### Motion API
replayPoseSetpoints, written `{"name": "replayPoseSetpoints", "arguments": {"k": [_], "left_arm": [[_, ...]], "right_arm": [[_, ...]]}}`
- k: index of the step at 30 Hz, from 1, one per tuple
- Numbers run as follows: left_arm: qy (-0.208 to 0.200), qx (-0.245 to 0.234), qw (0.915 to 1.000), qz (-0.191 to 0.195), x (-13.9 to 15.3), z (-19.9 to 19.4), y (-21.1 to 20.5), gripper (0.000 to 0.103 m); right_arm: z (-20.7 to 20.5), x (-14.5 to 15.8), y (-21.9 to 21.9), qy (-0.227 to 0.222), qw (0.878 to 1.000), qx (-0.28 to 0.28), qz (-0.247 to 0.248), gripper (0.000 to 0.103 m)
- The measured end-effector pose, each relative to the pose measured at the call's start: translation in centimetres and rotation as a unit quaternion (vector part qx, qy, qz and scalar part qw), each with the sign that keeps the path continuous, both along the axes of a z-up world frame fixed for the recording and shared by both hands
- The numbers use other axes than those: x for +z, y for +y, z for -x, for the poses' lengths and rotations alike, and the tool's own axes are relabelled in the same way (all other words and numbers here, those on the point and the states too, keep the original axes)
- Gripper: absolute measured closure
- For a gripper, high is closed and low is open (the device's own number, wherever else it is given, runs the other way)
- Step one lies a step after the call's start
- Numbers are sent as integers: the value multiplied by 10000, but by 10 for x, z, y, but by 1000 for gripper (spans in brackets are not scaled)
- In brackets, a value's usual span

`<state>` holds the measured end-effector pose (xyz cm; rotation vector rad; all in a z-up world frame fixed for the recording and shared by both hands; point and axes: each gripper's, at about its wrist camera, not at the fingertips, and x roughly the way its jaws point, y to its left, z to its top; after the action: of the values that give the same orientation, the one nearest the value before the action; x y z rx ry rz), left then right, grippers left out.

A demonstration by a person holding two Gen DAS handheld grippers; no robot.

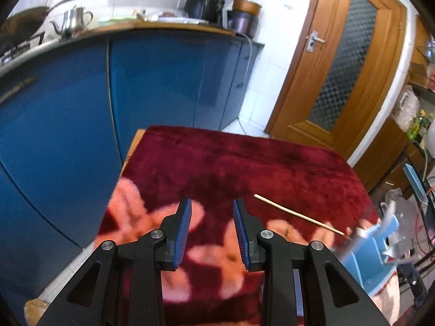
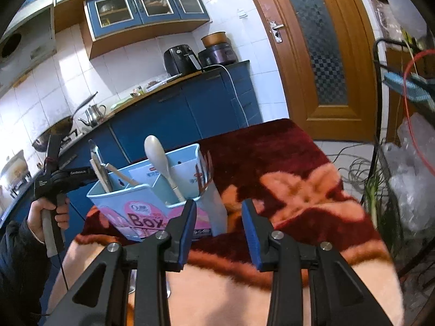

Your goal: Organize utensils

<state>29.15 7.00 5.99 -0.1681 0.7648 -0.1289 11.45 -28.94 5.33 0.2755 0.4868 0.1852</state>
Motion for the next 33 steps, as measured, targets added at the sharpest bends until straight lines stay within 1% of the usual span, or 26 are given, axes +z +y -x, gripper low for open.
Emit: {"name": "replayPoseSetpoints", "arguments": {"k": [3,5,6,8,12,15,16,17,18,19,22,24,25,28,30,31,32,33], "left_arm": [[38,25,10000,31,-9,-1,0,71],[79,-18,9999,-80,-12,-1,-1,71],[63,-25,9998,-206,-11,-1,-3,71],[-69,7,9987,-502,-8,7,-6,71],[-181,-29,9971,-732,1,18,-7,71],[-267,-57,9951,-946,10,25,-11,69],[-309,-90,9945,-995,12,28,-13,65],[-369,-154,9938,-1035,15,31,-17,61],[-414,-202,9934,-1046,16,33,-20,60],[-458,-264,9928,-1071,18,36,-24,60],[-505,-333,9916,-1143,19,42,-32,60],[-555,-319,9915,-1136,19,45,-35,60],[-584,-286,9918,-1104,19,46,-35,60],[-602,-140,9926,-1049,15,48,-34,59],[-571,-73,9929,-1046,10,47,-32,59],[-562,-64,9928,-1054,7,46,-32,59],[-550,-52,9928,-1059,5,46,-32,59],[-513,-31,9932,-1048,2,45,-31,59]], "right_arm": [[-13,22,2,-10,9993,170,332,65],[-23,38,5,-39,9979,288,576,65],[-31,48,6,-43,9969,378,685,65],[-47,63,8,27,9954,585,753,65],[-91,86,18,419,9871,1214,953,62],[-138,96,31,954,9735,1763,1097,61],[-148,97,34,1071,9701,1856,1139,61],[-162,99,39,1223,9649,1981,1216,61],[-177,101,45,1383,9580,2130,1334,61],[-184,102,47,1466,9544,2184,1413,61],[-214,106,62,1813,9336,2521,1787,61],[-229,106,75,1983,9189,2724,2054,61],[-234,105,80,2042,9138,2797,2124,61],[-247,98,104,2232,8885,3202,2414,61],[-256,88,125,2366,8673,3503,2628,61],[-259,84,132,2405,8606,3581,2707,61],[-263,78,142,2475,8496,3702,2826,61],[-266,73,149,2520,8421,3785,2901,61]]}}
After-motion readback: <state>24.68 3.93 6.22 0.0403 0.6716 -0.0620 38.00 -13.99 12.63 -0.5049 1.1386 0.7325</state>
